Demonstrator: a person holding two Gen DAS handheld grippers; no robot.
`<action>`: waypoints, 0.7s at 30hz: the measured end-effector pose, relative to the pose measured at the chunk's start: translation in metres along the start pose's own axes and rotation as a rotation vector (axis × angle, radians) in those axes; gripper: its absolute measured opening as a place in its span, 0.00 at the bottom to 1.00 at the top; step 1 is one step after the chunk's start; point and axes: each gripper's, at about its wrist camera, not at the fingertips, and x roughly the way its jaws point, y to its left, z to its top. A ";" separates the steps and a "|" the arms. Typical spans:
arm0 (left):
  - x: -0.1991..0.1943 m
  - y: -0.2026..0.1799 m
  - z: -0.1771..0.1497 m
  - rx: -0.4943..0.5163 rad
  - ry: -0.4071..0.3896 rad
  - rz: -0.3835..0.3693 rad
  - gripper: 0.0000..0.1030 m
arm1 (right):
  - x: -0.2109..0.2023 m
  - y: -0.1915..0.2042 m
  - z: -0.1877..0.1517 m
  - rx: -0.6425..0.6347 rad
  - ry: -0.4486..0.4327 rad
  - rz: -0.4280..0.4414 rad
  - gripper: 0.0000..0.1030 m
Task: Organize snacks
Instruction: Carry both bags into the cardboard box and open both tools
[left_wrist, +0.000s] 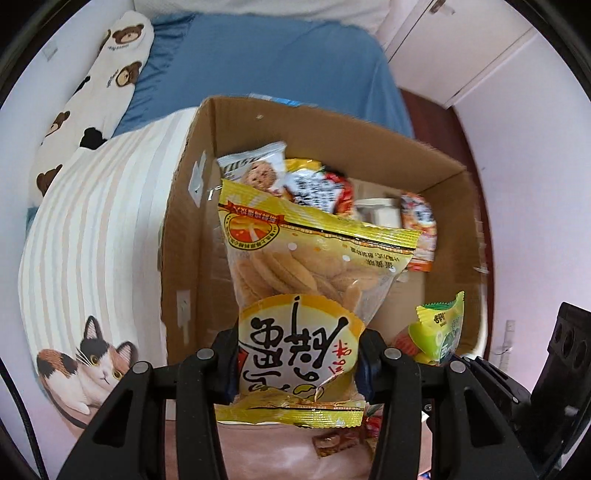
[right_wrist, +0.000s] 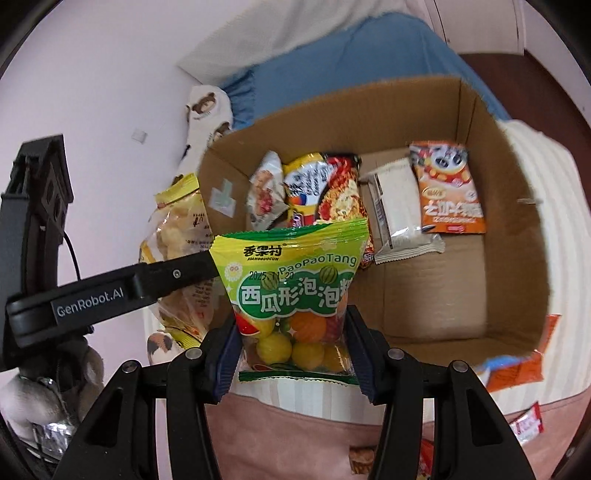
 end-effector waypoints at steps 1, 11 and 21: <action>0.006 0.001 0.003 0.005 0.013 0.014 0.43 | 0.009 -0.001 0.002 0.015 0.018 -0.004 0.54; 0.048 0.016 0.013 -0.030 0.135 0.030 0.45 | 0.066 -0.010 0.015 0.048 0.169 -0.015 0.65; 0.035 0.016 0.010 -0.024 0.073 0.046 0.62 | 0.062 -0.024 0.016 0.043 0.161 -0.078 0.81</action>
